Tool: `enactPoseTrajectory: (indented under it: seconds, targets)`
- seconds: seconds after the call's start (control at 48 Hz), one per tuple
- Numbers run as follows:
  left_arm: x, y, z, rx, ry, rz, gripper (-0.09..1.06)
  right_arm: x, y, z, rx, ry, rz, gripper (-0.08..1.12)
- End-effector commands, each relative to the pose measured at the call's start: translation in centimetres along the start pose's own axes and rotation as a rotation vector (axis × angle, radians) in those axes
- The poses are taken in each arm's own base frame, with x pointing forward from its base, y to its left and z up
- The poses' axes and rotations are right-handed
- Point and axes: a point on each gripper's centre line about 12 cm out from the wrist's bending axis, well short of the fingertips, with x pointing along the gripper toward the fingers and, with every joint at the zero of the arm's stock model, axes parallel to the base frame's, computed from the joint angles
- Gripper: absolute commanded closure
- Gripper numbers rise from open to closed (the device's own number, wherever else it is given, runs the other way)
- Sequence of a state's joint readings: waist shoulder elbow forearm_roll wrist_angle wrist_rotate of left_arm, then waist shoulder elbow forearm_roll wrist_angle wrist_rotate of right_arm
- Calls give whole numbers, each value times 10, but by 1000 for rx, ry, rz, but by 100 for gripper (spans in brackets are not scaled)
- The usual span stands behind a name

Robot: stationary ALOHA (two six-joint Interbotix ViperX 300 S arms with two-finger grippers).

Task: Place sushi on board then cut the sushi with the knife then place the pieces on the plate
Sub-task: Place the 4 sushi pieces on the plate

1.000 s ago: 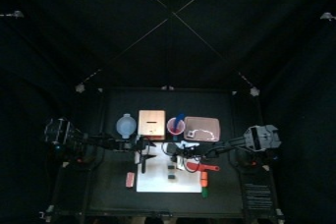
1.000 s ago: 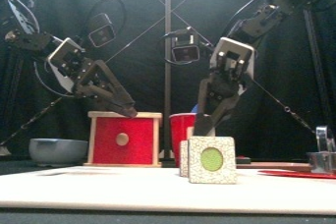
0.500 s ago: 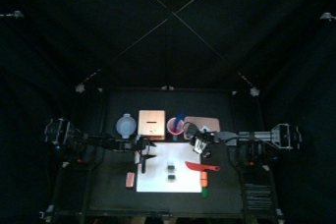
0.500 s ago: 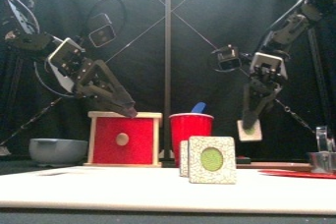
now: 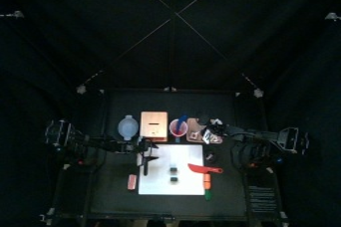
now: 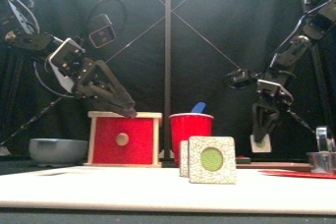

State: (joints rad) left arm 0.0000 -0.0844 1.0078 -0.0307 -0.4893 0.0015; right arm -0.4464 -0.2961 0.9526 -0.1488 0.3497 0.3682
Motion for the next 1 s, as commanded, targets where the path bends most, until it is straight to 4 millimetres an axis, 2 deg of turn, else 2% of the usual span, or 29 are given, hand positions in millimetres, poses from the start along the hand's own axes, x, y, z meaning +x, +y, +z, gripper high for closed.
enactPoseTrajectory:
  seconds: [0.021,0.229,0.312,0.375,0.562,0.771,1.0]
  targets:
    - [2,1,8,-3,-25,3,7,-3,-6,7,13,-32,-8,24]
    - [2,1,8,-3,-25,3,7,-10,-3,11,7,-59,2,22]
    - [2,1,9,-4,-28,3,7,-15,10,14,-11,-75,37,22]
    - [2,1,8,-4,-25,3,7,-18,24,15,-30,-86,74,22]
    - [2,2,7,-12,-22,9,7,-30,87,14,-149,-108,225,22]
    - [2,2,8,-15,-23,9,7,-33,143,13,-240,-147,357,22]
    - [2,2,8,-15,-23,9,7,-23,175,8,-296,-135,407,22]
